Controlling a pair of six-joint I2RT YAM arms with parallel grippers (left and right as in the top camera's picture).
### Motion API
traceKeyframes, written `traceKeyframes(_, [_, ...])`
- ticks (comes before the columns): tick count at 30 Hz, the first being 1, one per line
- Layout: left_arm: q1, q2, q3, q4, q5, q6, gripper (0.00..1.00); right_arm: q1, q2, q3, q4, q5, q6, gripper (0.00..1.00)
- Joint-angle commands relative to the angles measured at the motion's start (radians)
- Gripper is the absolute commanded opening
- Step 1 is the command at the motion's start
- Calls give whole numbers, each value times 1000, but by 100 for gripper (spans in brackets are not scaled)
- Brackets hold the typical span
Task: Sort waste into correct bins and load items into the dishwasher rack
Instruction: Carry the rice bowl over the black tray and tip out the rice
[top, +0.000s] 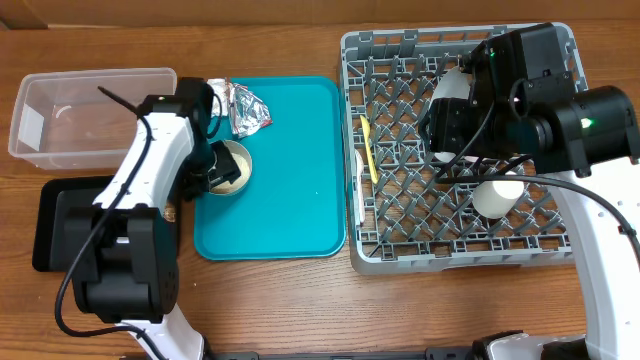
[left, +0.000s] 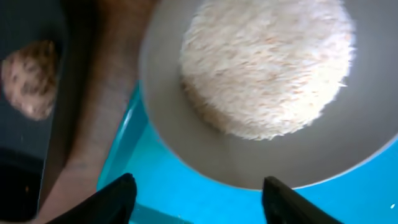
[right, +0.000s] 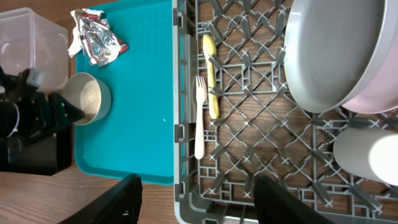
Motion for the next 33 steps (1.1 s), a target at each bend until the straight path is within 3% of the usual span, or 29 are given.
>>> traceKeyframes(1, [26,1,1,-25,13,-119,72,4,-3,2,1,11,1,61])
traceKeyframes(7, [37,2,0,-20,-4,-203,74,4,-3,2,-2,11,1,61])
traceKeyframes(14, [33,2,-2,-10,-12,-255,69,4,-3,2,-2,11,1,61])
traceKeyframes(17, [12,2,-2,72,48,-132,74,4,-3,2,-2,11,1,61])
traceKeyframes(20, [-38,1,5,165,74,26,74,4,-3,2,-2,11,0,61])
traceKeyframes(27, [-115,2,5,213,-33,79,79,4,-3,2,-2,11,1,62])
traceKeyframes(31, [-107,2,5,238,-27,83,77,4,-3,2,-2,11,1,62])
traceKeyframes(33, [-108,2,4,280,24,166,75,4,-3,2,-2,11,1,62])
